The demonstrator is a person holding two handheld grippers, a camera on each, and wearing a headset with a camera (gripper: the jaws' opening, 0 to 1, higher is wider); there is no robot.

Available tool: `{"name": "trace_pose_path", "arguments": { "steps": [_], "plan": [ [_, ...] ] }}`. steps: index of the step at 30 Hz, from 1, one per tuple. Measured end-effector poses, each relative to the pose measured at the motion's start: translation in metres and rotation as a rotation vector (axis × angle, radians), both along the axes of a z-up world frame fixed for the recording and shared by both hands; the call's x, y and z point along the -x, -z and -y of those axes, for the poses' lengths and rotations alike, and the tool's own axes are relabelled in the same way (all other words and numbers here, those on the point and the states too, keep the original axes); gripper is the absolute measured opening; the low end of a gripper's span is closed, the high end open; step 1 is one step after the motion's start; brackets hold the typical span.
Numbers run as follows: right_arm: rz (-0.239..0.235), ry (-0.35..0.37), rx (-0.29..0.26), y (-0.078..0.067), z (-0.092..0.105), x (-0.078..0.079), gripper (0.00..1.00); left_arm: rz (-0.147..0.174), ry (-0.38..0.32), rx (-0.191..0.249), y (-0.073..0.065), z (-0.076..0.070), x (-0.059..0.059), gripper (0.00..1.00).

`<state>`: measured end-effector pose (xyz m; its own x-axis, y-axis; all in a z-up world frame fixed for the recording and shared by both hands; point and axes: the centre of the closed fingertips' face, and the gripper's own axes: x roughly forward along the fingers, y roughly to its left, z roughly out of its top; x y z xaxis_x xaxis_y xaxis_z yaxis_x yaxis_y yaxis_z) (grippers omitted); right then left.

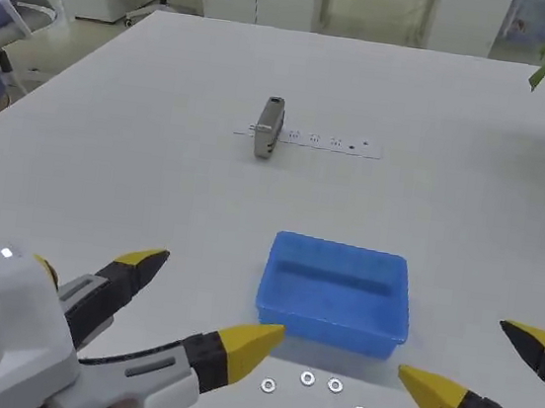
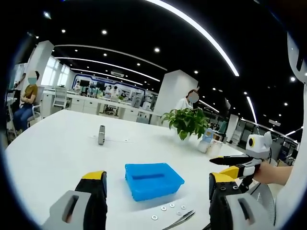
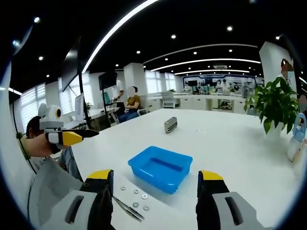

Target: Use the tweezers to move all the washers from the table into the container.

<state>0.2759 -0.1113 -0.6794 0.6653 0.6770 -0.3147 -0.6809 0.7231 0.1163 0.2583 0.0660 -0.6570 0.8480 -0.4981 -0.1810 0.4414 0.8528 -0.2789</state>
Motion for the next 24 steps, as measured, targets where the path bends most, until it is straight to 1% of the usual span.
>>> {"name": "trace_pose_path", "arguments": {
  "steps": [7, 8, 10, 11, 12, 13, 14, 15, 16, 17, 18, 20, 21, 22, 24],
  "plan": [
    [-0.008, 0.002, -0.001, 0.004, 0.000, -0.001, 0.66, -0.009, 0.042, -0.020, 0.004, 0.006, -0.004, 0.88],
    [-0.008, 0.002, 0.001, 0.005, 0.000, -0.001, 0.65, -0.012, 0.051, -0.027, 0.005, 0.007, -0.004, 0.87],
    [-0.005, -0.007, 0.014, 0.007, -0.001, 0.000, 0.62, -0.023, 0.078, -0.054, 0.010, 0.010, -0.003, 0.85],
    [-0.008, -0.021, 0.025, 0.010, -0.002, 0.002, 0.60, -0.036, 0.105, -0.082, 0.015, 0.012, -0.001, 0.83],
    [-0.014, -0.033, 0.035, 0.012, -0.003, 0.003, 0.58, -0.044, 0.114, -0.104, 0.019, 0.012, 0.000, 0.80],
    [-0.022, -0.047, 0.046, 0.015, -0.005, 0.005, 0.55, -0.050, 0.126, -0.116, 0.021, 0.014, 0.001, 0.74],
    [-0.028, -0.070, 0.064, 0.019, -0.007, 0.008, 0.51, -0.067, 0.163, -0.123, 0.026, 0.018, 0.004, 0.70],
    [-0.031, -0.079, 0.070, 0.021, -0.007, 0.010, 0.47, -0.079, 0.172, -0.124, 0.029, 0.019, 0.006, 0.66],
    [-0.048, -0.113, 0.090, 0.026, -0.010, 0.015, 0.43, -0.109, 0.205, -0.132, 0.036, 0.023, 0.009, 0.61],
    [-0.052, -0.132, 0.102, 0.029, -0.012, 0.017, 0.40, -0.121, 0.235, -0.141, 0.040, 0.027, 0.011, 0.57],
    [-0.061, -0.164, 0.124, 0.034, -0.016, 0.021, 0.35, -0.147, 0.267, -0.161, 0.048, 0.029, 0.014, 0.54],
    [-0.069, -0.202, 0.151, 0.041, -0.021, 0.024, 0.32, -0.170, 0.296, -0.212, 0.060, 0.029, 0.016, 0.47],
    [-0.079, -0.221, 0.163, 0.044, -0.023, 0.026, 0.30, -0.177, 0.326, -0.228, 0.064, 0.032, 0.018, 0.43],
    [-0.088, -0.241, 0.182, 0.049, -0.026, 0.027, 0.30, -0.196, 0.367, -0.267, 0.072, 0.034, 0.021, 0.39],
    [-0.103, -0.283, 0.215, 0.057, -0.030, 0.030, 0.28, -0.197, 0.412, -0.332, 0.080, 0.036, 0.022, 0.32]
  ]
}}
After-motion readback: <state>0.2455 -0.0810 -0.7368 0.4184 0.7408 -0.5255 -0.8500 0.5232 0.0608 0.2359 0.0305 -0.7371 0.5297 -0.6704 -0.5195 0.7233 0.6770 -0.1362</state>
